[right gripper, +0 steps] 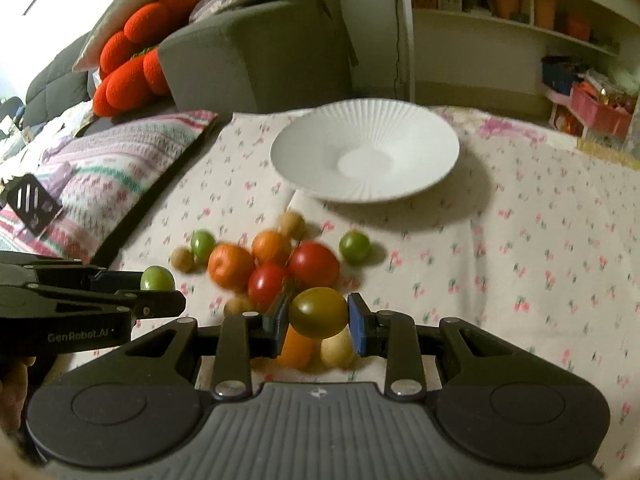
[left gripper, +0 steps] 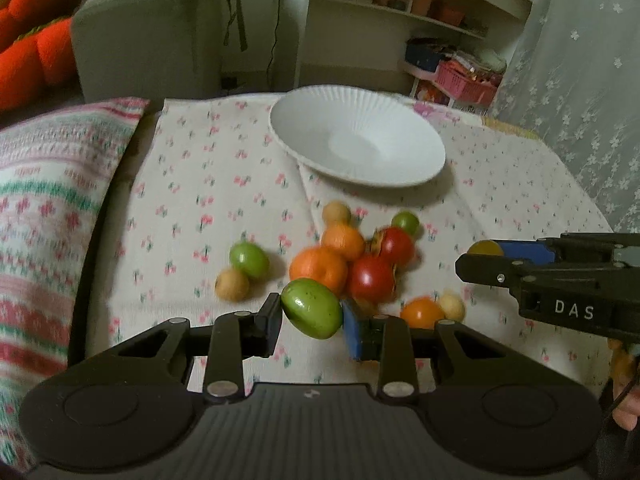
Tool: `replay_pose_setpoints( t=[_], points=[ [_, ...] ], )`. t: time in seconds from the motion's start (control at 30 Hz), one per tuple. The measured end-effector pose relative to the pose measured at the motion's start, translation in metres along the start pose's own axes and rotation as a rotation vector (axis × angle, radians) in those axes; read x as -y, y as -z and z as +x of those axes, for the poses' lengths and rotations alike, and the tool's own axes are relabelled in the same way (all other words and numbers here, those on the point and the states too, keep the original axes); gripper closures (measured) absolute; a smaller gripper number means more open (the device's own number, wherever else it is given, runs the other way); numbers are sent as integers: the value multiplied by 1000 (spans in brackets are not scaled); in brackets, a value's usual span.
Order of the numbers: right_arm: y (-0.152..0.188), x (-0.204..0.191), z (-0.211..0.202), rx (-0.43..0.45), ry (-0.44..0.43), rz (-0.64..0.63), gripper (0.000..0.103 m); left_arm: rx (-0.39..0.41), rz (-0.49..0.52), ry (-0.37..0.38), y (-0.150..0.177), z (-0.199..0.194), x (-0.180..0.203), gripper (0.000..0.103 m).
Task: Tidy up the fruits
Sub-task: 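Carry both held tomatoes up and over the white plate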
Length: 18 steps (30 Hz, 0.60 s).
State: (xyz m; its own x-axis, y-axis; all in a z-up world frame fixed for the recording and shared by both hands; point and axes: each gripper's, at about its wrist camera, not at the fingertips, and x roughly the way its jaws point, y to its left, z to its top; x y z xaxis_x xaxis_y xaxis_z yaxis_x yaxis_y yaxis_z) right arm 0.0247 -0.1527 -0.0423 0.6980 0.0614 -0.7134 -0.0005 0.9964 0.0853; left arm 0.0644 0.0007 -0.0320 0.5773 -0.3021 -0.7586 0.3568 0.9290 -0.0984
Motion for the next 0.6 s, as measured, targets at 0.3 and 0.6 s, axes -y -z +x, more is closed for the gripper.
replay_pose_setpoints(
  t=[0.3,0.6],
  points=[
    [-24,13,4,30,20,-37,75,41,33,22,-36,12,5,71],
    [-66,34,29,51,-2,-3,75,76,81,54,-79,48,16,71]
  ],
)
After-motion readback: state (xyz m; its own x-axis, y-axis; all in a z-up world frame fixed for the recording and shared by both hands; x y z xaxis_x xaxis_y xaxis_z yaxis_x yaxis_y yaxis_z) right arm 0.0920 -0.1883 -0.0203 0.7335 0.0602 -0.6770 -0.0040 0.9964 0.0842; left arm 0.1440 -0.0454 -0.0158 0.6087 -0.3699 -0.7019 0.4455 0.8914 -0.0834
